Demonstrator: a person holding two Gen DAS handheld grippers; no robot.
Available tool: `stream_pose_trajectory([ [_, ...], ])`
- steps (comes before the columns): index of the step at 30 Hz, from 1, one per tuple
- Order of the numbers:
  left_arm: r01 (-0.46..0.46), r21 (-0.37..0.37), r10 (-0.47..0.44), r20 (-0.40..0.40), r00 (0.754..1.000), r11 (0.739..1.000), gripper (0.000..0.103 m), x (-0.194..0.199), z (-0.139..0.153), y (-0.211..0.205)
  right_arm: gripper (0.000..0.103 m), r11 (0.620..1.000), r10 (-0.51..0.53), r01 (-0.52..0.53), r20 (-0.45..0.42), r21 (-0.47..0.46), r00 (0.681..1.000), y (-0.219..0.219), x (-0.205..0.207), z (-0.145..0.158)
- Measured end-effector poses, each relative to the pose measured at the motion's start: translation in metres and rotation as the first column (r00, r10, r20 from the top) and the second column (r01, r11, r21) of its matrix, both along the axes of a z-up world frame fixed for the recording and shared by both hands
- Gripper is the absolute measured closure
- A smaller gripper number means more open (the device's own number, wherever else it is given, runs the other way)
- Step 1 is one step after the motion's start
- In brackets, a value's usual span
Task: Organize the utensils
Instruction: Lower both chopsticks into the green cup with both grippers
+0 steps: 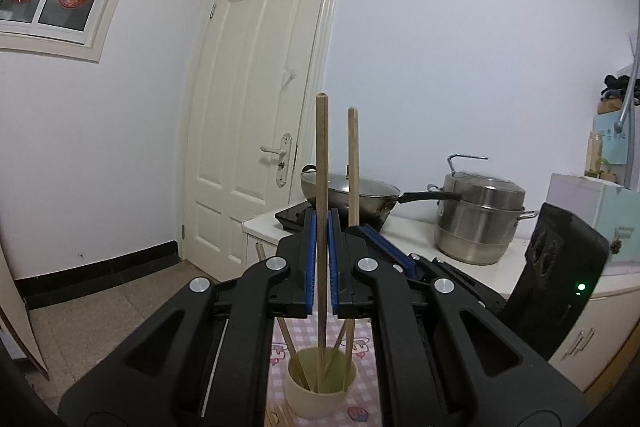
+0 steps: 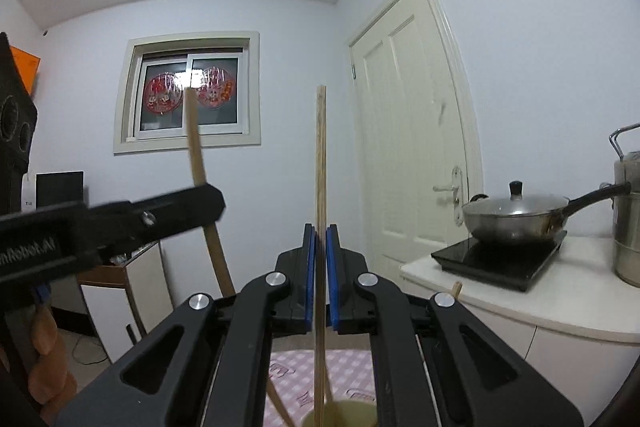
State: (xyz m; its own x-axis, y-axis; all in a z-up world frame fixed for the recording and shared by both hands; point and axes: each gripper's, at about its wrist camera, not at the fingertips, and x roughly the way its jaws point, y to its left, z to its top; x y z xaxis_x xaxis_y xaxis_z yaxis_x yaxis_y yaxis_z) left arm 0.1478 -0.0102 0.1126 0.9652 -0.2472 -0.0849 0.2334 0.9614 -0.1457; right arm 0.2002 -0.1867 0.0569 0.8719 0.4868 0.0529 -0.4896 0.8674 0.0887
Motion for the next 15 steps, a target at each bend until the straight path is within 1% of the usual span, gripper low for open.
stream_pose_trajectory([
  [3, 0.001, -0.005, -0.001, 0.006, 1.000, 1.000, 0.097, 0.010, -0.009, -0.002, 0.099, 1.000, -0.011, 0.011, -0.007, 0.003, 1.000, -0.002, 0.011, -0.010],
  [6, -0.004, 0.014, 0.004, 0.021, 1.000, 1.000, 0.097, 0.015, -0.014, -0.006, 0.099, 1.000, -0.024, 0.024, -0.015, -0.003, 1.000, -0.004, 0.019, -0.023],
  [9, -0.009, 0.025, 0.009, 0.011, 1.000, 1.000, 0.097, 0.021, -0.023, -0.007, 0.099, 1.000, -0.029, 0.029, -0.036, 0.001, 0.999, -0.006, 0.020, -0.033],
  [12, -0.008, 0.008, 0.008, 0.000, 1.000, 1.000, 0.097, 0.024, -0.036, -0.004, 0.099, 0.999, -0.027, 0.028, -0.060, 0.015, 0.998, -0.011, 0.018, -0.045],
  [15, -0.015, -0.002, 0.015, -0.011, 1.000, 1.000, 0.097, 0.024, -0.050, -0.002, 0.099, 0.999, -0.035, 0.036, -0.065, 0.007, 0.997, -0.013, 0.011, -0.056],
])
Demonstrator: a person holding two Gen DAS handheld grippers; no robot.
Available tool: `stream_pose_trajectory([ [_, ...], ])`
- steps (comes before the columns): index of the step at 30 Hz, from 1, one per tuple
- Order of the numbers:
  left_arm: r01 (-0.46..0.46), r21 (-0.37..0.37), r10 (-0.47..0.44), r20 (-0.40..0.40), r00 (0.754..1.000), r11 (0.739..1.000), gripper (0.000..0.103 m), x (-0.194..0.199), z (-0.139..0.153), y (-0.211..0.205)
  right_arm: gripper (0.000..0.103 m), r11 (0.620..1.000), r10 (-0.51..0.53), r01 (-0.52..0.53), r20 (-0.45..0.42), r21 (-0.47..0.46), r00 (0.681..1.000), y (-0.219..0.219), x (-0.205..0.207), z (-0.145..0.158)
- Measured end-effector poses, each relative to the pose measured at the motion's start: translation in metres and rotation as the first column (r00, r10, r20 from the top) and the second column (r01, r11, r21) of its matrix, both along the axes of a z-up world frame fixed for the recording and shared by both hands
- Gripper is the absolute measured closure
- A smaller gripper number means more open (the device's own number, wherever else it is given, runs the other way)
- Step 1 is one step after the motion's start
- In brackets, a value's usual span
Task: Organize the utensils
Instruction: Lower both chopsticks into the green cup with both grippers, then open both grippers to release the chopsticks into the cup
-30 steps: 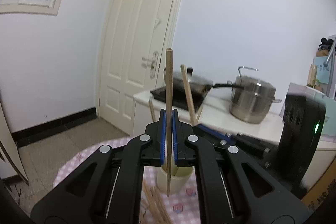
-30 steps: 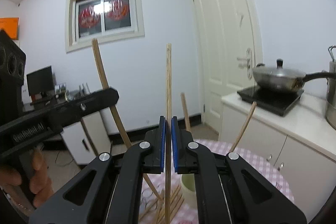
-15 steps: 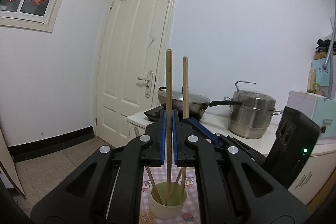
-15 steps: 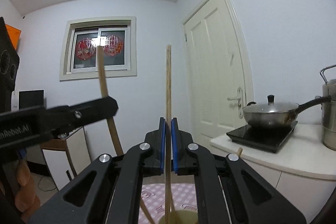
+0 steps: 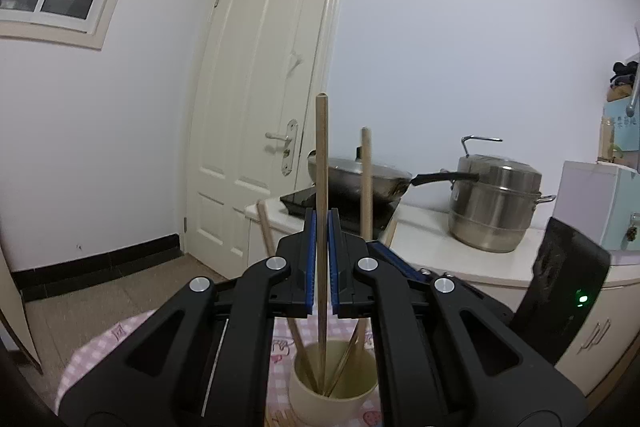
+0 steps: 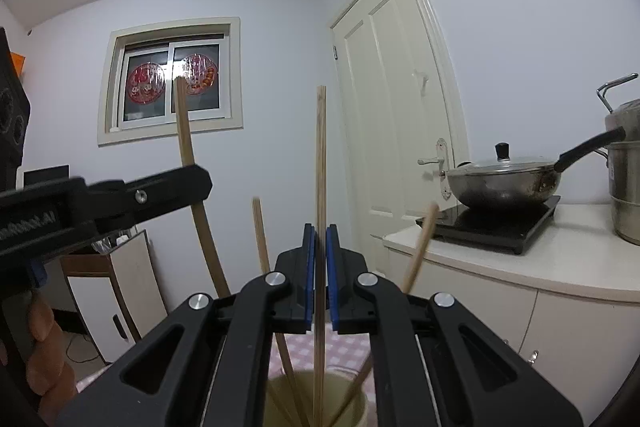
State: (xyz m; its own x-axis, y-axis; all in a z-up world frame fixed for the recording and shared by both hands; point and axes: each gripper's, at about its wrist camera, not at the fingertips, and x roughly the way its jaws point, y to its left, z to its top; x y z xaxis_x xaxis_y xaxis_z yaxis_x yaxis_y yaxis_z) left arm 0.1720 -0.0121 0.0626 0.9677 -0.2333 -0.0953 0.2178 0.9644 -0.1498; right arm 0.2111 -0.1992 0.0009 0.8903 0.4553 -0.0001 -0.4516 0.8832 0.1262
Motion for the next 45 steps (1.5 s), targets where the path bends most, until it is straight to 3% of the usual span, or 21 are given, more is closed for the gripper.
stream_pose_trajectory([
  [10, -0.005, -0.033, 0.003, -0.055, 0.998, 0.999, 0.097, -0.001, -0.032, 0.006, 0.098, 0.998, -0.029, 0.027, -0.040, -0.063, 0.999, 0.003, -0.017, -0.022],
  [15, 0.020, -0.098, -0.032, -0.120, 0.992, 0.995, 0.097, 0.003, -0.038, 0.013, 0.098, 0.993, -0.067, 0.061, -0.059, -0.106, 0.996, 0.006, -0.026, -0.028],
  [37, 0.029, -0.148, -0.058, -0.197, 0.979, 0.988, 0.094, 0.005, -0.048, 0.017, 0.094, 0.993, -0.070, 0.049, -0.199, -0.109, 0.977, 0.002, -0.032, -0.045],
  [39, 0.025, -0.155, -0.056, -0.201, 0.978, 0.988, 0.088, 0.004, -0.050, 0.019, 0.094, 0.993, -0.072, 0.050, -0.209, -0.109, 0.975, 0.002, -0.030, -0.046],
  [41, 0.024, -0.167, -0.056, -0.194, 0.979, 0.986, 0.069, 0.002, -0.050, 0.020, 0.094, 0.993, -0.073, 0.050, -0.212, -0.108, 0.974, 0.001, -0.030, -0.048],
  [42, 0.022, -0.174, -0.055, -0.187, 0.981, 0.985, 0.049, 0.000, -0.050, 0.021, 0.094, 0.993, -0.072, 0.050, -0.213, -0.107, 0.974, 0.001, -0.030, -0.048],
  [45, 0.024, -0.167, -0.051, -0.162, 0.985, 0.986, 0.046, -0.005, -0.049, 0.021, 0.093, 0.993, -0.072, 0.050, -0.218, -0.106, 0.973, 0.000, -0.029, -0.049],
])
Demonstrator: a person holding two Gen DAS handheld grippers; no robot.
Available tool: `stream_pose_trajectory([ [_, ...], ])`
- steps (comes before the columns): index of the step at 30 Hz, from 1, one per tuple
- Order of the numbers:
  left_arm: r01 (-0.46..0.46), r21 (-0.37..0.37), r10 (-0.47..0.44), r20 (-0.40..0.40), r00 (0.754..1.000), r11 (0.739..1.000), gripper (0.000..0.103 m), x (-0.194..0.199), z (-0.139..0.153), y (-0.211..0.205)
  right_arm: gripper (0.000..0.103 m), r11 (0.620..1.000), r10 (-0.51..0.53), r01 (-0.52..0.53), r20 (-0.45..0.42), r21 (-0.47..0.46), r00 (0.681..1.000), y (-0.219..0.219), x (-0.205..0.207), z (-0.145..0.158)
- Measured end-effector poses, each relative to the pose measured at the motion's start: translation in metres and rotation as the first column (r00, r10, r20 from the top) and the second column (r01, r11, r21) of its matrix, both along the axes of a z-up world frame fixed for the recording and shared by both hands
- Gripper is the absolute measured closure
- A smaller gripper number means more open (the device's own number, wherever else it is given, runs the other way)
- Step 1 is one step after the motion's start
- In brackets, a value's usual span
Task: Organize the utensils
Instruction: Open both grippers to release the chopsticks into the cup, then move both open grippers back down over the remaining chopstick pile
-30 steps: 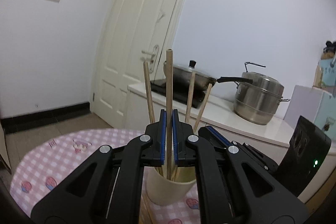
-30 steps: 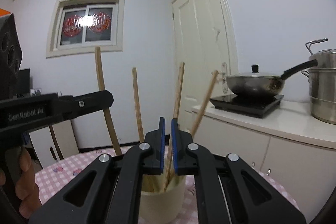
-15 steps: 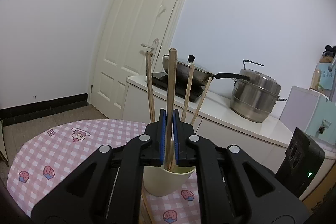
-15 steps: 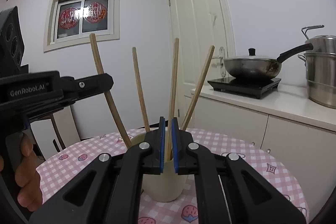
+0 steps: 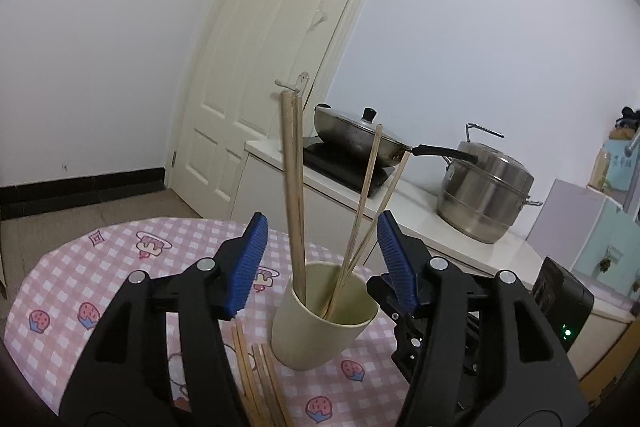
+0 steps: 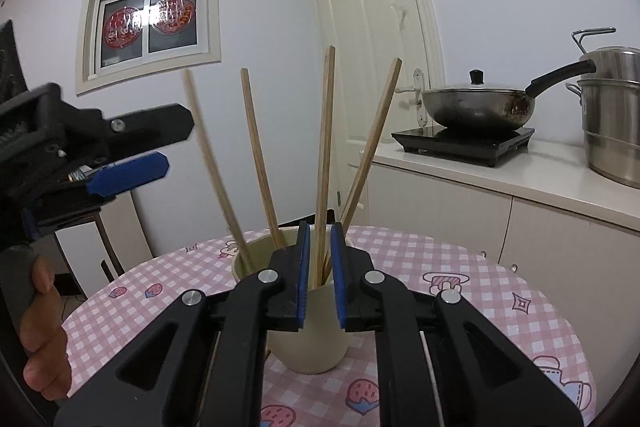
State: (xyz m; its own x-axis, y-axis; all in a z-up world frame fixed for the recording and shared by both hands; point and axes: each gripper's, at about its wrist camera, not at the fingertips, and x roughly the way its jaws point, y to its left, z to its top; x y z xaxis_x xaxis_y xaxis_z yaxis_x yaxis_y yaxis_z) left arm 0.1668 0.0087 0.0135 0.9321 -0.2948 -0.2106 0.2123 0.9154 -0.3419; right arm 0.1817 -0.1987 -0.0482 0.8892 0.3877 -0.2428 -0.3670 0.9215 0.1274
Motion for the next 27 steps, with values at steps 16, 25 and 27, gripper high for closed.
stream_pose_trajectory([
  [16, -0.017, 0.026, 0.019, -0.045, 0.999, 1.000, 0.046, -0.003, -0.009, 0.008, 0.088, 1.000, -0.005, 0.005, -0.006, 0.020, 1.000, -0.007, -0.002, 0.000],
  [25, -0.054, 0.087, 0.071, -0.207, 0.976, 0.995, 0.042, -0.009, -0.026, 0.034, 0.081, 1.000, 0.016, -0.016, -0.034, -0.001, 0.999, 0.000, -0.018, 0.006],
  [27, -0.063, 0.096, 0.086, -0.267, 0.960, 0.993, 0.040, -0.008, -0.034, 0.040, 0.081, 0.999, 0.033, -0.033, -0.042, -0.007, 0.999, 0.005, -0.023, 0.007],
])
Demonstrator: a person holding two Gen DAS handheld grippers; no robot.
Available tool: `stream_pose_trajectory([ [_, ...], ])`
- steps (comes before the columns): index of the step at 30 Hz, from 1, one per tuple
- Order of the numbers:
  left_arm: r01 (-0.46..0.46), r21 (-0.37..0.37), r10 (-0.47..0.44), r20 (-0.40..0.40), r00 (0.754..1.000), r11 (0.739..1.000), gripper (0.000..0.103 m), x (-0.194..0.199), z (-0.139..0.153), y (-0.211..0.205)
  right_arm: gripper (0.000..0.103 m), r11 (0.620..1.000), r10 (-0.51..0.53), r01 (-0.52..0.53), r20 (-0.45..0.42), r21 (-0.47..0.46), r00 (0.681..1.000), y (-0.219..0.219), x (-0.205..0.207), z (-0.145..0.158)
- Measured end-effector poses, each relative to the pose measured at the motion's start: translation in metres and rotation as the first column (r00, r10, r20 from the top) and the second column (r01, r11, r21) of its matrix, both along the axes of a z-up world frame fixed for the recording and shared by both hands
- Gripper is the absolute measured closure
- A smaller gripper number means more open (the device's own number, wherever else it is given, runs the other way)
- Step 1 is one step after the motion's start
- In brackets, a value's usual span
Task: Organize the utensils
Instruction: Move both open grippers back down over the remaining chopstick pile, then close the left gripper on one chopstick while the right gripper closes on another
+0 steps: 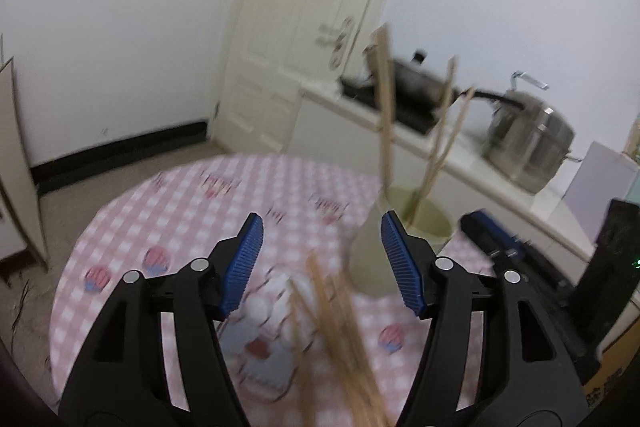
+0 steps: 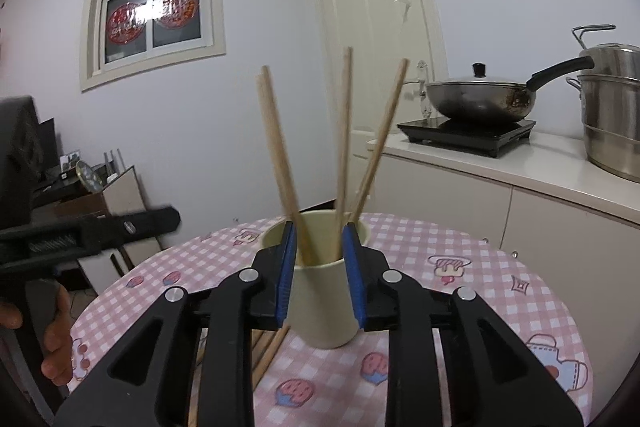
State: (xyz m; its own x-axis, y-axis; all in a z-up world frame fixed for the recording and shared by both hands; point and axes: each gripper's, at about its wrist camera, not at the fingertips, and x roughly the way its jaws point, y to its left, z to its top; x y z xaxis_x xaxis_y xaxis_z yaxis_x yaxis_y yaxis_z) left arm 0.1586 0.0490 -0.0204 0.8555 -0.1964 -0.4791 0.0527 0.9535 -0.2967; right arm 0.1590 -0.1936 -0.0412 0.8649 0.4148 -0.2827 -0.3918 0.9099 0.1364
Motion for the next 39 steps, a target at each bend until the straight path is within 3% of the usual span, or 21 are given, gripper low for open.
stream_pose_trajectory([
  [8, 0.052, 0.102, -0.030, -0.207, 0.978, 0.993, 0.040, -0.005, -0.036, 0.004, 0.081, 0.997, 0.061, -0.064, -0.053, -0.049, 0.997, 0.021, -0.012, -0.004],
  [21, 0.173, 0.160, -0.100, -0.384, 0.918, 0.972, 0.040, -0.012, -0.075, -0.015, 0.081, 0.974, 0.114, -0.152, -0.219, -0.170, 0.969, 0.050, -0.023, -0.017],
  [35, 0.185, 0.228, -0.078, -0.410, 0.909, 0.956, 0.043, -0.015, -0.078, -0.022, 0.081, 0.945, 0.100, -0.215, -0.408, -0.247, 0.908, 0.068, -0.021, -0.035],
  [39, 0.177, 0.241, -0.066, -0.407, 0.911, 0.954, 0.051, -0.012, -0.079, -0.022, 0.081, 0.940, 0.112, -0.242, -0.455, -0.240, 0.884, 0.073, -0.013, -0.037],
])
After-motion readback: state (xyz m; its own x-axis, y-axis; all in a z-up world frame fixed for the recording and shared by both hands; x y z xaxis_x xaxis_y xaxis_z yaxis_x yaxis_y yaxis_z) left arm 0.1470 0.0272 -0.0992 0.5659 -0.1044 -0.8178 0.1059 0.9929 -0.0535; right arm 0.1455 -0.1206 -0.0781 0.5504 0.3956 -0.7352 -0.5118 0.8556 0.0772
